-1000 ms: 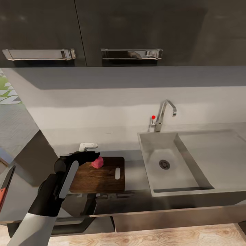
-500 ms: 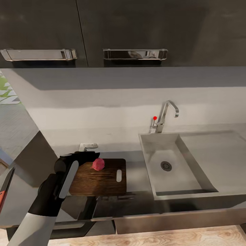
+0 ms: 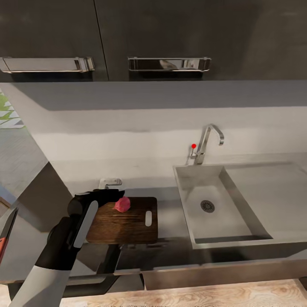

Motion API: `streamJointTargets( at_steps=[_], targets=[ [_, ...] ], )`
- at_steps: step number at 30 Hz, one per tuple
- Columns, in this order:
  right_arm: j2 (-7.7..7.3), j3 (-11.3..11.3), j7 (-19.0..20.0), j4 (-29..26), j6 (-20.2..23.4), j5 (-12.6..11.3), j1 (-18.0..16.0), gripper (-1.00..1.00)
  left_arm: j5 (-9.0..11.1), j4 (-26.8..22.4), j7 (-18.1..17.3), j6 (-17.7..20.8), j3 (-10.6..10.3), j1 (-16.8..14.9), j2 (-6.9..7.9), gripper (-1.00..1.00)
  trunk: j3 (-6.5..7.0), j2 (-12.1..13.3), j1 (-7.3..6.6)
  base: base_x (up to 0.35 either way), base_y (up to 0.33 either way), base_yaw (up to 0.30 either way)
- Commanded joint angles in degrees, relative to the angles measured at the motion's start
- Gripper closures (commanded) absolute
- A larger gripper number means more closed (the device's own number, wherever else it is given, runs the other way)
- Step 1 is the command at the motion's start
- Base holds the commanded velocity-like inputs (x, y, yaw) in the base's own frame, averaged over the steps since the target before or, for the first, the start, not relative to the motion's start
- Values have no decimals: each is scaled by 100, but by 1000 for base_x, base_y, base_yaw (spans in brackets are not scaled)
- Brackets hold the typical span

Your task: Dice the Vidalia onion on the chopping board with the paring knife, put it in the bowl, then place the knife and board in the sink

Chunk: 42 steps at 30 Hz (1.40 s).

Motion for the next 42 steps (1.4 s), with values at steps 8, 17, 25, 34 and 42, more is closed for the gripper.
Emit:
streamJointTargets(
  at_steps=[8, 17, 25, 34, 42],
  targets=[
    [-7, 49, -47, -14, -5, -23, 3, -100, 58, -4, 59, 20, -12, -3, 7, -100, -62, -8, 2, 0, 0, 0],
    [-7, 49, -50, -14, -5, -23, 1, -100, 60, -4, 59, 20, -18, -3, 2, -100, -87, -8, 2, -113, -19, 0],
    [-7, 49, -48, -14, -5, -23, 1, -100, 60, -6, 59, 20, -21, -3, 1, -100, -88, -8, 2, -106, -4, 0],
    [-7, 49, -48, -14, -5, -23, 4, -100, 60, -6, 61, 20, -21, -3, 3, -100, -88, -8, 2, -4, 0, 0],
    [-7, 49, -48, -14, -5, -23, 3, -100, 53, -21, 68, 20, -19, -3, 2, -100, -88, -8, 2, -32, 0, 0]
  ],
)
